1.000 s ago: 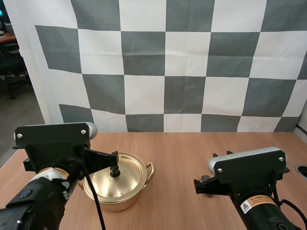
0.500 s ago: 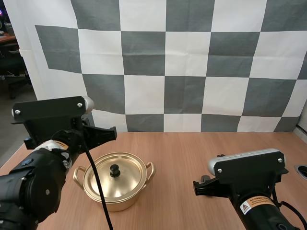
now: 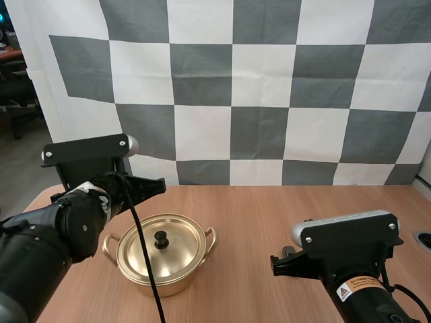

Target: Open the pot, put the car inside, and close it

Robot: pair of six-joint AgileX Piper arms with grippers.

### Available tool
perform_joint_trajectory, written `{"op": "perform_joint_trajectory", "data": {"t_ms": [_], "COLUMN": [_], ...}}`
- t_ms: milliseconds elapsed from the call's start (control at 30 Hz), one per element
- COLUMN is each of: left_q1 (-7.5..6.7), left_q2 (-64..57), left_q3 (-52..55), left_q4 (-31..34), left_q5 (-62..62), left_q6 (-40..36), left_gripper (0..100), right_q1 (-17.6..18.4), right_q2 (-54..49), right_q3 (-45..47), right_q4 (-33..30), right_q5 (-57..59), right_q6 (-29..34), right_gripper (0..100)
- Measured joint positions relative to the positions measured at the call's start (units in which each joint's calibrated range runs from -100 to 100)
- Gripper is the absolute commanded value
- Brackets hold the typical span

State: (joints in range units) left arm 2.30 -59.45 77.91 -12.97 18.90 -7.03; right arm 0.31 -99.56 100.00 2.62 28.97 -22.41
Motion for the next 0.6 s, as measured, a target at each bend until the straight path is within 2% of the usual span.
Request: {"op": "perform_joint_trajectory", "data": {"t_ms": [200, 367, 433, 500, 600], "left_q1": [0.00, 0.00, 0.00, 0.00, 0.00], "left_q2": [1.1, 1.1, 1.1, 1.1, 1.1], "left_q3": [-5.4, -13.7, -16.6, -20.2, -22.7], "left_q4": [-4.4, -12.2, -15.1, -18.5, -20.2], "left_q5": [13.8, 27.7, 31.5, 38.6, 46.3], "left_q6": [0.4, 5.8, 7.8, 9.4, 8.9], "left_gripper": [8, 9, 14, 30, 64], "right_q1": [0.0, 0.0, 0.0, 0.0, 0.0], "right_q2": [0.0, 0.0, 0.0, 0.0, 0.0], "right_q3": [0.0, 0.0, 0.0, 0.0, 0.0], "right_q4": [0.0, 0.0, 0.0, 0.0, 0.0], "right_q5": [0.0, 0.0, 0.0, 0.0, 0.0], "right_q6": [0.0, 0.0, 0.0, 0.0, 0.0], "right_gripper": [0, 0, 0, 0, 0]}}
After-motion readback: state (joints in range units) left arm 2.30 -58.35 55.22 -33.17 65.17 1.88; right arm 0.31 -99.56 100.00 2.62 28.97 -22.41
